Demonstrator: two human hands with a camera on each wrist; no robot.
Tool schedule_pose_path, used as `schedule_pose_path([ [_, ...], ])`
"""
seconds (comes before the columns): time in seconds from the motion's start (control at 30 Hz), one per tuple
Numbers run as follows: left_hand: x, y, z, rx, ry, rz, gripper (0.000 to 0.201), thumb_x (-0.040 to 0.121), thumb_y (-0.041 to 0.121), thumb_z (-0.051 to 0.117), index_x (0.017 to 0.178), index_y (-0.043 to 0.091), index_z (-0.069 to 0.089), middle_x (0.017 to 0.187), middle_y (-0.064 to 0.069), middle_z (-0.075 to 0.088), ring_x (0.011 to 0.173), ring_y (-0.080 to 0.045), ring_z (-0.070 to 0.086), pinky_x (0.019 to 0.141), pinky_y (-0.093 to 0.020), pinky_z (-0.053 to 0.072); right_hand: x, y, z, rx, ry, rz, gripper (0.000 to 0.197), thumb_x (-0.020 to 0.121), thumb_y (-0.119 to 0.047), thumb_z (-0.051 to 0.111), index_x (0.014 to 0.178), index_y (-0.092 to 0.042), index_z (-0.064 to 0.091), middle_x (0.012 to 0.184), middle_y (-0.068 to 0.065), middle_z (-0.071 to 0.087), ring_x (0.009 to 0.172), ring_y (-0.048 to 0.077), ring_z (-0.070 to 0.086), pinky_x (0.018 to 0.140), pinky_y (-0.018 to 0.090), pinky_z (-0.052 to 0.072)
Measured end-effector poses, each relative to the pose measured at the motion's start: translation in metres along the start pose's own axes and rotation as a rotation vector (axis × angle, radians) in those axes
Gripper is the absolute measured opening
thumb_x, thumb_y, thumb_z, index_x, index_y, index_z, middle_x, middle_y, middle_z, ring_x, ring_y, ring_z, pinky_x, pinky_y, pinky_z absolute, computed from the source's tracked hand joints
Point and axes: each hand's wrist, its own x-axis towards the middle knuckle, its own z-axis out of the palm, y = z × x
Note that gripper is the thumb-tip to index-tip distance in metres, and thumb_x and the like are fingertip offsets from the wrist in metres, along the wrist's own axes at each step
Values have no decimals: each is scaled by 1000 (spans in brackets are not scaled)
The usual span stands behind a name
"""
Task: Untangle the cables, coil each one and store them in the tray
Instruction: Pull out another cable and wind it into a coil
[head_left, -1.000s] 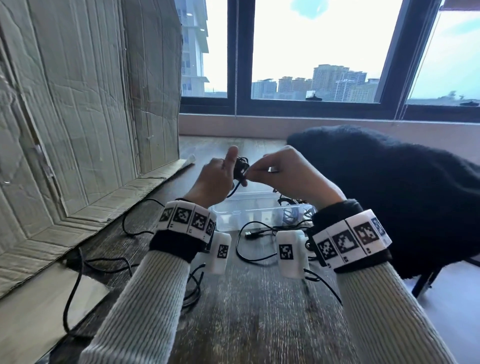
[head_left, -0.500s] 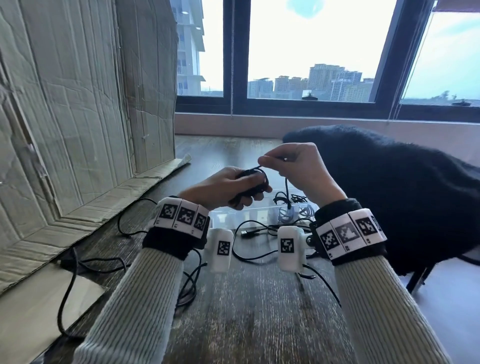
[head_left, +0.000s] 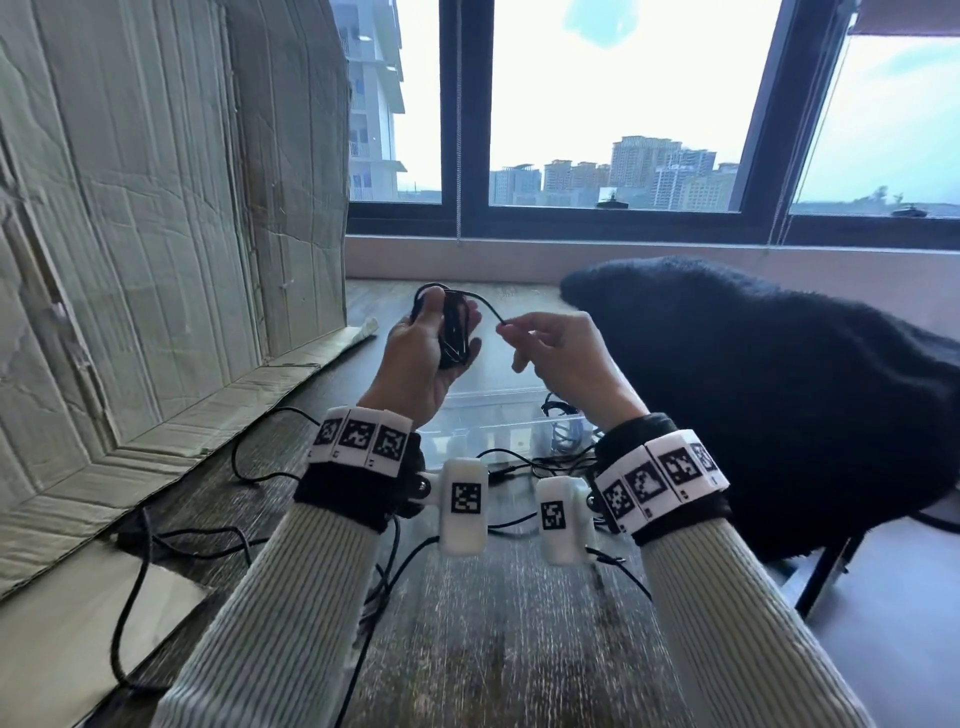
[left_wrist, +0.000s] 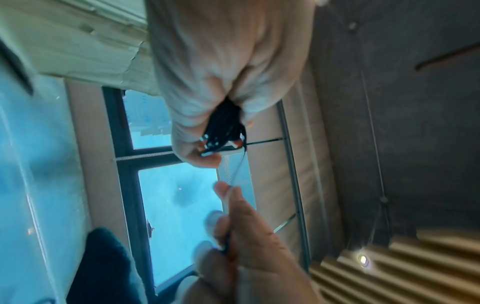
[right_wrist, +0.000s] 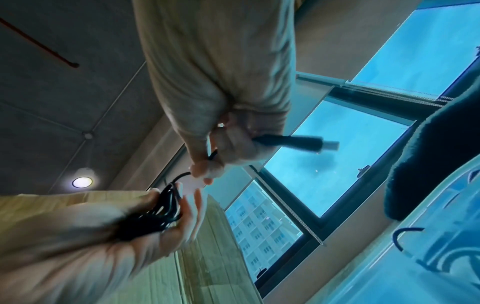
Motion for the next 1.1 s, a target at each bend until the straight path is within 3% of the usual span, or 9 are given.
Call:
schedule_pose_path([
  [0.13,3,3,-2,-148,-3,-19,36,103,38,25,104,11,49,107,-6,67,120,-29,56,97,-53,44,-6,-5,22,-226,-193,-63,34,98,-17,51,131,-17,58,69,-1,65,40,-7,48,42,5,33],
  [0.27,4,10,-9,-223,93,35,32,101,39,31,114,11,43,90,0,62,97,-25,66,98,-69,28,-13,-14,31,-460,-439,-105,39,100,-10,42,137,-15,52,81,-1,64,63,7,54,58,17,42],
  [0.37,6,10,-16,37,215,211,19,101,35,39,106,18,47,77,-1,55,60,-11,56,69,-43,53,-17,-26,26,-465,-481,-110,28,99,-15,48,119,-13,66,82,-1,64,57,8,48,54,18,41],
  [0.43,10,5,-23,373,235,430,11,102,29,39,102,22,48,73,0,50,52,-8,45,43,-21,43,-20,-36,19,-482,-488,-164,23,96,-18,54,111,-14,72,84,-2,66,60,6,49,54,11,39],
  [0.53,15,-4,-31,767,32,647,25,103,22,36,119,12,52,68,4,49,58,-5,50,54,-22,42,-23,-51,8,-547,-455,-272,19,90,-13,61,102,-18,75,80,-7,67,63,2,53,58,7,38],
  [0.63,10,-9,-24,945,-84,494,48,103,40,24,95,20,67,58,11,57,57,-6,55,57,-31,45,-26,-60,2,-476,-331,-351,15,82,-11,69,91,-20,78,77,-2,73,62,10,58,59,14,41],
  [0.73,2,-8,-18,1053,-123,310,77,99,54,8,55,20,62,47,0,56,42,-12,46,50,-27,36,-23,-60,-2,-383,-198,-354,14,76,-10,73,85,-20,76,69,-4,73,62,6,64,62,8,45],
  [0.83,-1,-7,-18,1040,-207,259,86,97,57,3,70,6,66,66,-19,66,47,-15,49,51,-25,38,-19,-56,-3,-310,-88,-342,8,72,-11,77,78,-17,76,67,-9,72,61,0,63,65,9,47],
  [1.1,-16,-5,-8,929,-413,49,94,93,53,-10,99,1,67,62,0,69,45,-2,57,39,-11,35,-12,-39,-7,-147,11,-279,14,63,-21,88,71,-16,78,76,-4,69,64,6,61,61,24,51],
])
